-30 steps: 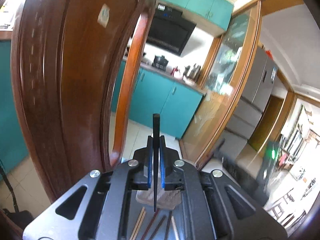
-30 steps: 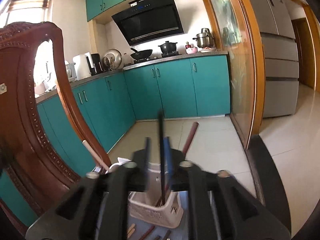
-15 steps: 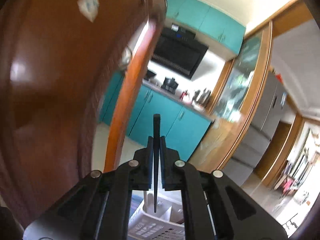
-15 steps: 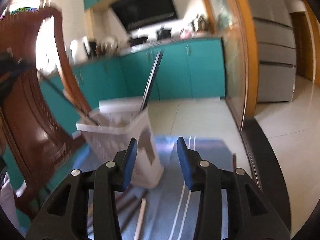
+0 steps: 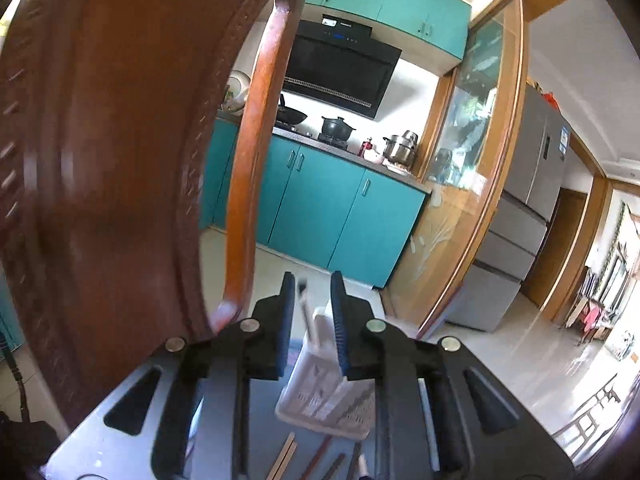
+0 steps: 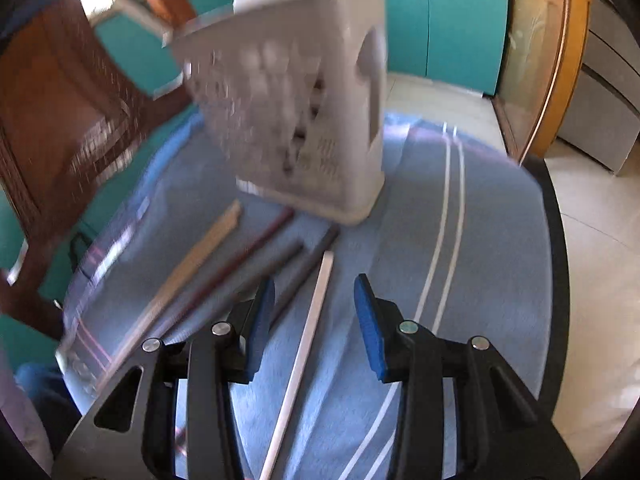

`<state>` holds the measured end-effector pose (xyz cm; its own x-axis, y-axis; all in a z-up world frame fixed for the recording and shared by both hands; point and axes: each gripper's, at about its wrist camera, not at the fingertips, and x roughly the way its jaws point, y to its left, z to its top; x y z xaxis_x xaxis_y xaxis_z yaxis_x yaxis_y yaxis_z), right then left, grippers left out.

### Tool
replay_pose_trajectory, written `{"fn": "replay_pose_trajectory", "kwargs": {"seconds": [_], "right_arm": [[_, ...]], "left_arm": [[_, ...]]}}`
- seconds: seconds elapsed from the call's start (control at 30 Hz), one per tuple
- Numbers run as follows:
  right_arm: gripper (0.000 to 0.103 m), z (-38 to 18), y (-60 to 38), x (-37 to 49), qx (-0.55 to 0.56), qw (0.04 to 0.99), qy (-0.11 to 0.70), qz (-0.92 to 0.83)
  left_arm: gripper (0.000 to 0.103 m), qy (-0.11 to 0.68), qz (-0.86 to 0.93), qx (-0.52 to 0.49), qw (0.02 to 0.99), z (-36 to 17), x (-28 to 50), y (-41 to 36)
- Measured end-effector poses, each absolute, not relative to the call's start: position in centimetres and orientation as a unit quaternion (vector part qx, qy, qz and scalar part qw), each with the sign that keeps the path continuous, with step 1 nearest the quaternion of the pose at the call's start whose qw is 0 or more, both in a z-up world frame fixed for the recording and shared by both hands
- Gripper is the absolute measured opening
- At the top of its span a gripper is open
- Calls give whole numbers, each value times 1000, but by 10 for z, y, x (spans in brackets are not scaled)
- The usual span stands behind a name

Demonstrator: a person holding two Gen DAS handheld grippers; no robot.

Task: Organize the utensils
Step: 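Withdraw both tools from the basket back toward the chopsticks on the cloth, then move left tool over a light wooden chopstick while right tool approaches a cream chopstick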

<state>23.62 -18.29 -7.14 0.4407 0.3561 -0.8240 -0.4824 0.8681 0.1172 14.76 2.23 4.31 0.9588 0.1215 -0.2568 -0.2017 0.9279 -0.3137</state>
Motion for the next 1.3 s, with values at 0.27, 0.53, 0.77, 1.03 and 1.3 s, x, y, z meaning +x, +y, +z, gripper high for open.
{"fn": "replay_pose_trajectory", "kwargs": {"seconds": [0.27,0.53,0.77,1.03,1.3], "right_arm": [[22,-93,-179,227,-89,848,479,209],[9,-95,-191,237,-43,855,481,187],[10,-94,-191,234,-47,860,474,185],[10,-94,-193,237,-48,860,472,186],[10,-94,-193,237,-48,860,473,187]], "left_arm": [[19,253,82,-142,954,-43,150,18],[22,342,71,-96,932,-83,168,11],[29,375,63,-92,920,-101,165,11],[29,422,59,-102,899,-124,175,11],[19,451,84,-108,882,-141,181,20]]}}
